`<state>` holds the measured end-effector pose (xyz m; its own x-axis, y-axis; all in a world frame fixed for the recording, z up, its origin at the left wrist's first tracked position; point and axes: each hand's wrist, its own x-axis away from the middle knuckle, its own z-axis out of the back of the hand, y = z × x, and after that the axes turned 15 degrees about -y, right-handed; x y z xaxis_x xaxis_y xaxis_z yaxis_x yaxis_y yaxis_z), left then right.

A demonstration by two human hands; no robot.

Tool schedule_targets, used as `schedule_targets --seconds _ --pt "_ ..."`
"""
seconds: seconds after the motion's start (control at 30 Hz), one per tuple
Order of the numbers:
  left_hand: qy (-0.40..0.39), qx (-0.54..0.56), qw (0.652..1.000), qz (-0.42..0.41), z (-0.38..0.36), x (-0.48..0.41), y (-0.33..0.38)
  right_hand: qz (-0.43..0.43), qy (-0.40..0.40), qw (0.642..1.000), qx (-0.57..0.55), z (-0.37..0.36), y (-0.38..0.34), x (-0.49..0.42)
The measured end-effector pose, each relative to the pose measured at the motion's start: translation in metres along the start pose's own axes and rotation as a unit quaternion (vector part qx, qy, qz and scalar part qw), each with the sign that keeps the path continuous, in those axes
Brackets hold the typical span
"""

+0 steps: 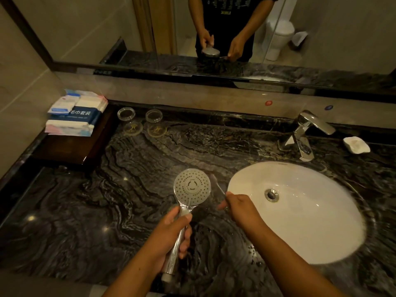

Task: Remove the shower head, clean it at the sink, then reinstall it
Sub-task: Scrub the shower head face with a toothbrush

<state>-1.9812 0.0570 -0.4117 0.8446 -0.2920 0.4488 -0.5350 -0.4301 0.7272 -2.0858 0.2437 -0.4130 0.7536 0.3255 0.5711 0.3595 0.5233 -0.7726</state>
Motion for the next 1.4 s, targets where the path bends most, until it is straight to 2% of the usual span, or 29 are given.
schedule_targets --seconds 0.3,0.5,0.6,0.8,0.97,1.27,1.4 --pt "0.052 0.092 0.994 0.000 0.023 0.012 -0.006 -0.072 -0.039 0.996 0.031 -0.023 0.020 -0.033" --pt "0.068 0.122 0.990 -0.007 0.042 0.021 -0.016 -0.116 -0.021 0.991 -0.060 -0.046 0.020 -0.054" --pt "0.074 0.134 0.988 0.002 0.050 0.023 -0.022 -0.117 -0.021 0.993 -0.017 -0.053 0.017 -0.063" --pt "0.069 0.149 0.986 0.006 0.060 0.022 -0.024 -0.137 -0.046 0.989 -0.014 -0.066 0.013 -0.079" --pt "0.048 0.160 0.986 0.009 0.067 0.020 -0.021 -0.146 -0.066 0.986 0.041 -0.069 0.014 -0.091" --pt "0.026 0.163 0.986 0.021 0.074 0.017 -0.020 -0.105 -0.087 0.955 0.263 -0.070 0.010 -0.096" --pt "0.015 0.156 0.987 0.025 0.074 0.013 -0.020 -0.097 -0.079 0.947 0.296 -0.068 0.012 -0.096"
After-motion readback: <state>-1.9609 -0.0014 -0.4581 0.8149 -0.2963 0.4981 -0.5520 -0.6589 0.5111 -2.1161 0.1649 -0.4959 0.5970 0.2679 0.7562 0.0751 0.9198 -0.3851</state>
